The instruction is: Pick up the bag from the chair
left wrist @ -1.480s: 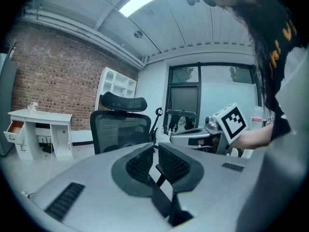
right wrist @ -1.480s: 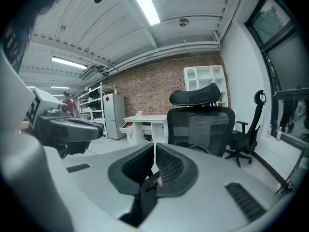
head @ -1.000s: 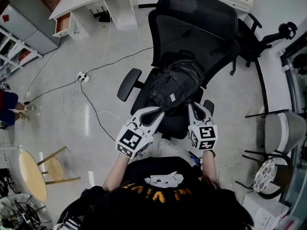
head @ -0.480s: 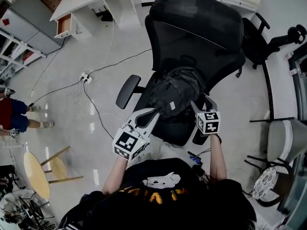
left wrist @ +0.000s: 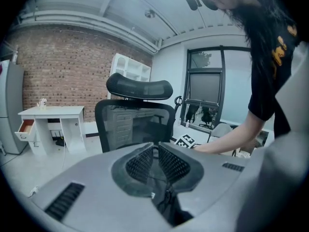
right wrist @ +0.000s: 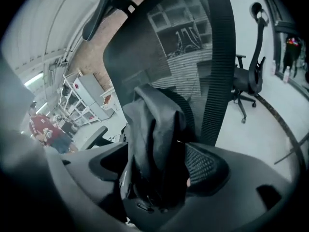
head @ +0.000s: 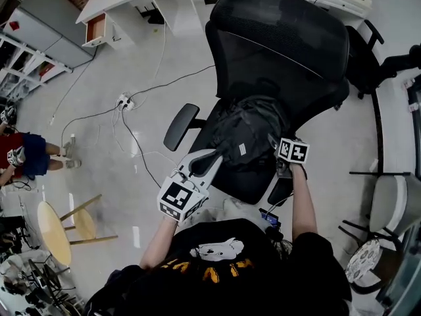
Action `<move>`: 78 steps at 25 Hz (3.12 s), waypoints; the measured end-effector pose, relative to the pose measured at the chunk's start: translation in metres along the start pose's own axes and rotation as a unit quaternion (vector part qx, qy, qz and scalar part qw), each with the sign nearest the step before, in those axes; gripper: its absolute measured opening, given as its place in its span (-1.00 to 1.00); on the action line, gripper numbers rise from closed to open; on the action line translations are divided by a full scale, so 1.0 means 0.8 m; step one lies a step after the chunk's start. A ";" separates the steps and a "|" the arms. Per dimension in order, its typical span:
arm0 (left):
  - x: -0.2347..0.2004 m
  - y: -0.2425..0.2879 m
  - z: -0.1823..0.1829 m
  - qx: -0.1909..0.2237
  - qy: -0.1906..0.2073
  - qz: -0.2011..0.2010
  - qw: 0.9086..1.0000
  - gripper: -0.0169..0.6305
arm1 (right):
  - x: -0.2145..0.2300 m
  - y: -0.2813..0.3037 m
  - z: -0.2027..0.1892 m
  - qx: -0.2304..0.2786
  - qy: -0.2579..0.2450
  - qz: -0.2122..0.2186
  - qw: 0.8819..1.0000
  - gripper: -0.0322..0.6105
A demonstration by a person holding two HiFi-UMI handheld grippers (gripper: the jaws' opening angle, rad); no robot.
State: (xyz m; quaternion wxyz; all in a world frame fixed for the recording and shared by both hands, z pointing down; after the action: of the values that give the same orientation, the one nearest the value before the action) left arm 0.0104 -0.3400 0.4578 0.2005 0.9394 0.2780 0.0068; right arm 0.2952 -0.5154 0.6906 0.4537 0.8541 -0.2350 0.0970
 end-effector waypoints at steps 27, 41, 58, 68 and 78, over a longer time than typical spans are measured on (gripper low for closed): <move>-0.008 -0.065 -0.029 -0.011 -0.033 0.095 0.995 -0.83 | -0.091 -0.002 -0.019 0.010 0.069 0.059 0.996 -0.74; -0.015 -0.135 -0.047 0.017 -0.051 0.133 0.990 -0.83 | -0.218 -0.066 -0.010 0.027 -0.023 0.087 0.996 -0.76; -0.042 -0.236 -0.068 0.050 0.002 -0.002 0.999 -0.83 | -0.370 -0.224 -0.063 0.144 0.034 0.077 0.986 -0.76; -0.033 -0.315 -0.099 0.068 0.034 -0.082 0.994 -0.83 | -0.450 -0.306 -0.149 0.206 0.061 0.032 0.976 -0.76; -0.008 -0.344 -0.120 0.062 0.029 -0.146 0.987 -0.86 | -0.489 -0.370 -0.216 0.213 0.074 -0.005 0.974 -0.76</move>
State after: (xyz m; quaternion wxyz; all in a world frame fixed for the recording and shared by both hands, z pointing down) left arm -0.1499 -0.0973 0.4419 0.1326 0.8987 0.4178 -0.0124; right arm 0.1080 -0.1096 0.4251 0.2784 0.9225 -0.1707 0.2058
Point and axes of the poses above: the fingertips, and each gripper's own axes: y forward along the fingers, x to its right, z out of its top, the point moved 10 cm from there along -y, backward along the fingers, and after that the axes turned 1 degree about y, right-handed, at the moved point
